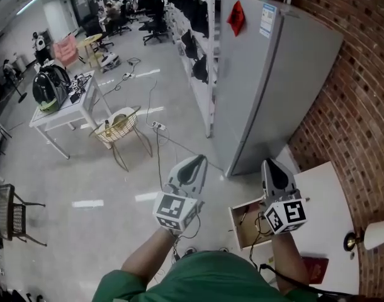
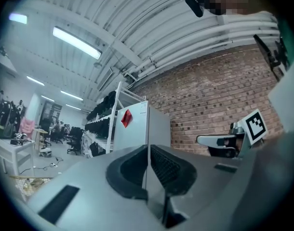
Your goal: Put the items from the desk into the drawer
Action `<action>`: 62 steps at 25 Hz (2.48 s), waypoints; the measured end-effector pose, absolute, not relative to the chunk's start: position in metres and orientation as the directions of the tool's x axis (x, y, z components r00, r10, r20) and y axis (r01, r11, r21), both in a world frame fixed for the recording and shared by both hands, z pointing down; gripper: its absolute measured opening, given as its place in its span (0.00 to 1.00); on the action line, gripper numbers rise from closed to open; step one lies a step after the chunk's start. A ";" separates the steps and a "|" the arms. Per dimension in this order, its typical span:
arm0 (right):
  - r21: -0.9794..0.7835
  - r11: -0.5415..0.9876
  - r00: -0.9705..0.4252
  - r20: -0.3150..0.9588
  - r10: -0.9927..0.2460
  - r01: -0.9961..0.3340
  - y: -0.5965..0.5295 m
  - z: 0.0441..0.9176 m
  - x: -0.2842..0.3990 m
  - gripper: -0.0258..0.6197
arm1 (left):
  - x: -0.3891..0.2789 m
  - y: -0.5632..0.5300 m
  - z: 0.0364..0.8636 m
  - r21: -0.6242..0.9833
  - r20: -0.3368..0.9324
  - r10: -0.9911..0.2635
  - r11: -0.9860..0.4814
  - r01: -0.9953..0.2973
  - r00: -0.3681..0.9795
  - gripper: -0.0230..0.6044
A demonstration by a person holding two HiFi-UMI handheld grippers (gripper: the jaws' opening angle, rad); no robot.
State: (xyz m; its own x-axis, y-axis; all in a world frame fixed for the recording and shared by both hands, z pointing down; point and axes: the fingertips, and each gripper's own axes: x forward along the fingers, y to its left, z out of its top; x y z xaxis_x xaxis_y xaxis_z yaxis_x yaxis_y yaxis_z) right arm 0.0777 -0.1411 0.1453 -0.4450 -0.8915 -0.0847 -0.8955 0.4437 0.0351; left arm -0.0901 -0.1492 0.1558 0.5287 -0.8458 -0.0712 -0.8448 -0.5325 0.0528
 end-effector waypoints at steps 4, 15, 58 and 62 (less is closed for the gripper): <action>0.007 0.413 -0.413 -0.056 -0.909 -0.911 -0.144 0.154 0.090 0.05 | -0.091 -0.148 0.144 0.048 -0.110 -0.855 -0.514 -0.857 0.507 0.06; 0.025 0.431 -0.432 -0.067 -0.899 -0.902 -0.141 0.149 0.086 0.04 | -0.093 -0.147 0.154 0.065 -0.081 -0.861 -0.506 -0.860 0.501 0.06; -0.012 0.463 -0.461 -0.075 -0.884 -0.886 -0.132 0.153 0.092 0.04 | -0.086 -0.147 0.168 0.071 -0.082 -0.866 -0.498 -0.864 0.493 0.06; -0.022 0.462 -0.459 -0.072 -0.885 -0.887 -0.130 0.156 0.098 0.04 | -0.079 -0.146 0.170 0.065 -0.077 -0.866 -0.499 -0.864 0.495 0.06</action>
